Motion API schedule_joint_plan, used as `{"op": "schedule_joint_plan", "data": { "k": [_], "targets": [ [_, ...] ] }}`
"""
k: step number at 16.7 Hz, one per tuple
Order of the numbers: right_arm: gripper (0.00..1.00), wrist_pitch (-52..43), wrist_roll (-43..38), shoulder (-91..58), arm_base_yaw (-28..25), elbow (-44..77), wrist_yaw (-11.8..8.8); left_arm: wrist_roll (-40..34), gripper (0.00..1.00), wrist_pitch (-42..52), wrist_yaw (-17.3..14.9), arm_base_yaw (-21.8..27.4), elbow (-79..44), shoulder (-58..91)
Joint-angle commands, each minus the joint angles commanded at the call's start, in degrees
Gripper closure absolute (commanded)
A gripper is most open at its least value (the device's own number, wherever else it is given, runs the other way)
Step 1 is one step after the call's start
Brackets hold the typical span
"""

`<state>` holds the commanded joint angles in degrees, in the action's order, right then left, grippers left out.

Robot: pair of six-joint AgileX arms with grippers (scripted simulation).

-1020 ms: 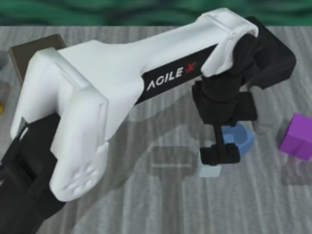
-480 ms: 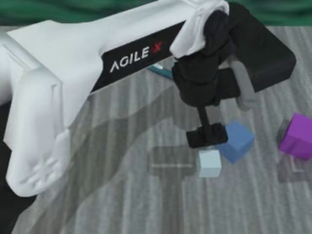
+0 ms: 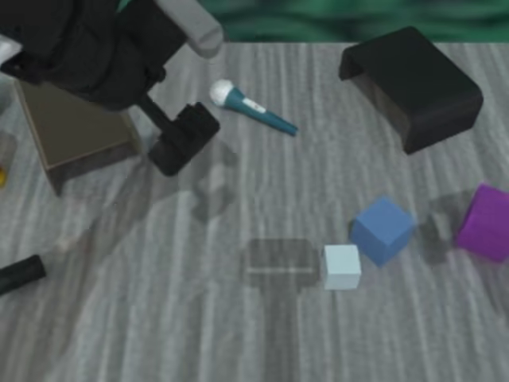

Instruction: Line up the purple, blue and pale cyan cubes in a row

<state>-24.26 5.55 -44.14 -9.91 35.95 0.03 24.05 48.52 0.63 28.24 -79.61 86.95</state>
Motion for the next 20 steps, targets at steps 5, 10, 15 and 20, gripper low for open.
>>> {"op": "schedule_joint_plan", "data": {
  "k": [5,10,15,20],
  "targets": [
    [0.0,-14.94,3.28,-30.46,-5.66,19.94,0.06,-8.84,0.0,-16.78,0.37,-12.04,30.92,-33.98],
    [0.0,-27.71,6.14,-55.77,-10.71,37.88,0.02,-16.48,0.0,-32.65,0.17,-21.5,56.99,-61.29],
    [0.0,-35.62,8.15,-71.06,-14.26,51.35,0.04,-22.06,0.0,-44.45,-0.38,-27.47,74.17,-80.8],
    [0.0,-37.93,8.83,-75.89,-15.44,56.26,0.09,-24.05,0.0,-48.52,-0.63,-29.38,79.61,-86.95]
  ]
}}
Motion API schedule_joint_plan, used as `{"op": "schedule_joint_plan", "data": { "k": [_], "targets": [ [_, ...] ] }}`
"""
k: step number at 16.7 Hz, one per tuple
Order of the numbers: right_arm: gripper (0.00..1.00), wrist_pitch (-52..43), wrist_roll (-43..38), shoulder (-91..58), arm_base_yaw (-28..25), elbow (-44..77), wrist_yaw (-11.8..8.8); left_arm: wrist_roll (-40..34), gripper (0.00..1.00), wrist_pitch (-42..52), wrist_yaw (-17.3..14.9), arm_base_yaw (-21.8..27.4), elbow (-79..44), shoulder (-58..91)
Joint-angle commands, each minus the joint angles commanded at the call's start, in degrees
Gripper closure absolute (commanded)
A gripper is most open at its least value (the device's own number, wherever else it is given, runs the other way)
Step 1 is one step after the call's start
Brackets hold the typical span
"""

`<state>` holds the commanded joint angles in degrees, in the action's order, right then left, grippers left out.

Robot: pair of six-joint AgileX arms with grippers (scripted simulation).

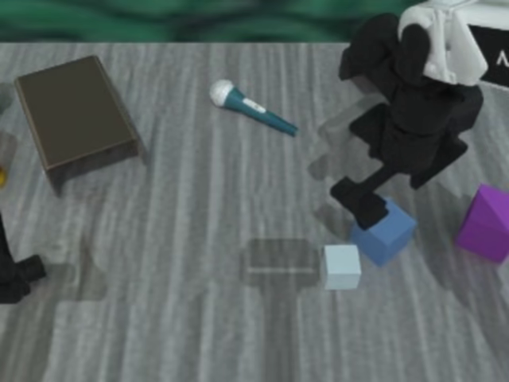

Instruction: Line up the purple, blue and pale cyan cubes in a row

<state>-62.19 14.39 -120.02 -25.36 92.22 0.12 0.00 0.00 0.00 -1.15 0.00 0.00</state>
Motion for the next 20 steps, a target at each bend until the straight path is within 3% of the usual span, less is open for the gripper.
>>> {"op": "schedule_joint_plan", "data": {
  "k": [6,13,18,20],
  "targets": [
    [0.0,0.93,0.03,-0.59,0.14,-0.48,0.01,0.0,0.0,0.0,0.0,0.0,0.0,0.0],
    [0.0,15.63,-0.15,-6.78,-0.05,-8.52,0.06,0.0,0.0,0.0,0.0,0.0,0.0,0.0],
    [0.0,17.3,-0.18,-7.71,-0.08,-9.59,0.07,0.0,0.0,0.0,0.0,0.0,0.0,0.0],
    [0.15,17.3,-0.18,-7.71,-0.08,-9.59,0.07,0.0,0.0,0.0,0.0,0.0,0.0,0.0]
  ]
}}
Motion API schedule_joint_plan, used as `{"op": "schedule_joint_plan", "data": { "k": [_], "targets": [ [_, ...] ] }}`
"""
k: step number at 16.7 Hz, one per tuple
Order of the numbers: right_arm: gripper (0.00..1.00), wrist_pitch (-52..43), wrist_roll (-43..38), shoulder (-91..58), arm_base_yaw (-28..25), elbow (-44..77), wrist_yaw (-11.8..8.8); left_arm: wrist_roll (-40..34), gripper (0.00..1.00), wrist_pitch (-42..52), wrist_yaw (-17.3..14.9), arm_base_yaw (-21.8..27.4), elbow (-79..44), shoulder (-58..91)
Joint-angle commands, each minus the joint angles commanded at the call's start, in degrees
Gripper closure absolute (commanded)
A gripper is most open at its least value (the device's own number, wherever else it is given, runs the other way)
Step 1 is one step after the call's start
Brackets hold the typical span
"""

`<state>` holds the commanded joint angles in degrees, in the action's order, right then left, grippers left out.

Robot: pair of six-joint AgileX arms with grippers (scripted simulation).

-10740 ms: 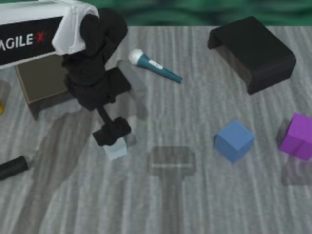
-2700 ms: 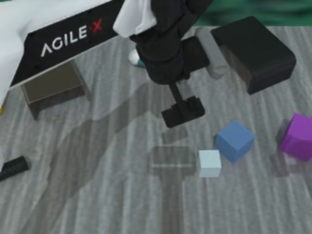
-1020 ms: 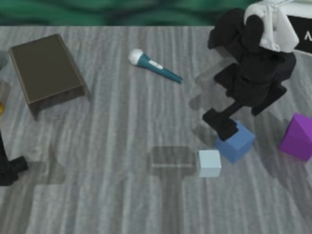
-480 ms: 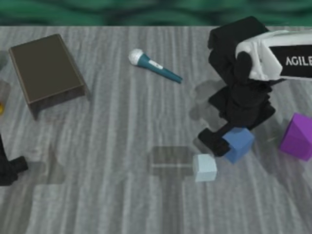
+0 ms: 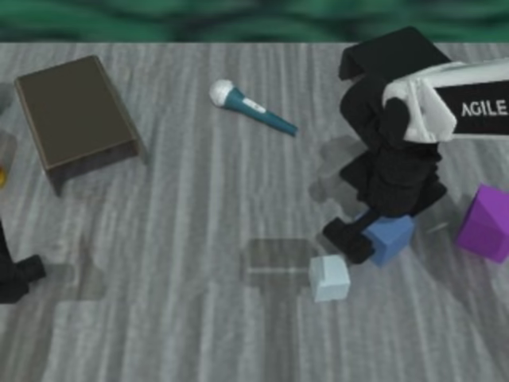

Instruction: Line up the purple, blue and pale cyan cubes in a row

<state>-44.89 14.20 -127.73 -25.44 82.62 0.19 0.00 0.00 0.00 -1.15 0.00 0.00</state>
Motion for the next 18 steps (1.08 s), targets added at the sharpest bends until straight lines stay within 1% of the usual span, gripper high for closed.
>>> {"op": "schedule_joint_plan", "data": {
  "k": [11,12,18],
  "targets": [
    [0.98,0.0,0.0,0.0,0.0,0.0,0.0,0.0,0.0,0.0,0.0,0.0,0.0,0.0],
    [1.0,0.0,0.0,0.0,0.0,0.0,0.0,0.0,0.0,0.0,0.0,0.0,0.0,0.0],
    [1.0,0.0,0.0,0.0,0.0,0.0,0.0,0.0,0.0,0.0,0.0,0.0,0.0,0.0]
  ]
}}
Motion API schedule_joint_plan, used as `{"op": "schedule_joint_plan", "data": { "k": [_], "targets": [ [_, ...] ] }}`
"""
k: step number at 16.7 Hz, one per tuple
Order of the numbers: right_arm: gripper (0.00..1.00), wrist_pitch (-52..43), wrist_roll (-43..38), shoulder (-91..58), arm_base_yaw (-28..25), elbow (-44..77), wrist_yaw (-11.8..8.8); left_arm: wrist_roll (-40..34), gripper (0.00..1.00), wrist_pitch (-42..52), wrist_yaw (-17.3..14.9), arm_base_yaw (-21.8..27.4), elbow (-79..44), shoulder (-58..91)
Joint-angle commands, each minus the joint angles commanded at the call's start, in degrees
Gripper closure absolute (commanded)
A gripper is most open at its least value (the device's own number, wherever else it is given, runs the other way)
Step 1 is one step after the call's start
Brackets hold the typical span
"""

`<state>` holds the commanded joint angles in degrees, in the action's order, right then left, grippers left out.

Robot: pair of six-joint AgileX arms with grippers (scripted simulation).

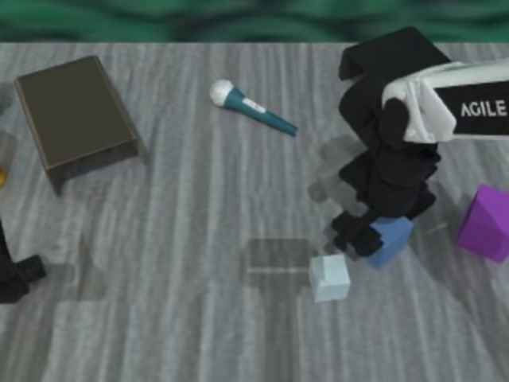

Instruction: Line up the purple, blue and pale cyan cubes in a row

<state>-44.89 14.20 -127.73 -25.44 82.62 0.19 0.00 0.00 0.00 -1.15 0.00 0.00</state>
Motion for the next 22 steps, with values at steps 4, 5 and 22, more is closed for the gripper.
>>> {"op": "schedule_joint_plan", "data": {
  "k": [4,5,22],
  "targets": [
    [1.0,-1.48,-0.15,1.54,-0.03,1.0,-0.26,0.0,0.0,0.0,0.0,0.0,0.0,0.0],
    [1.0,-2.87,-0.15,2.12,-0.07,1.84,-0.26,0.0,0.0,0.0,0.0,0.0,0.0,0.0],
    [1.0,-16.16,-12.95,5.03,-4.46,11.22,-0.09,0.0,0.0,0.0,0.0,0.0,0.0,0.0]
  ]
}}
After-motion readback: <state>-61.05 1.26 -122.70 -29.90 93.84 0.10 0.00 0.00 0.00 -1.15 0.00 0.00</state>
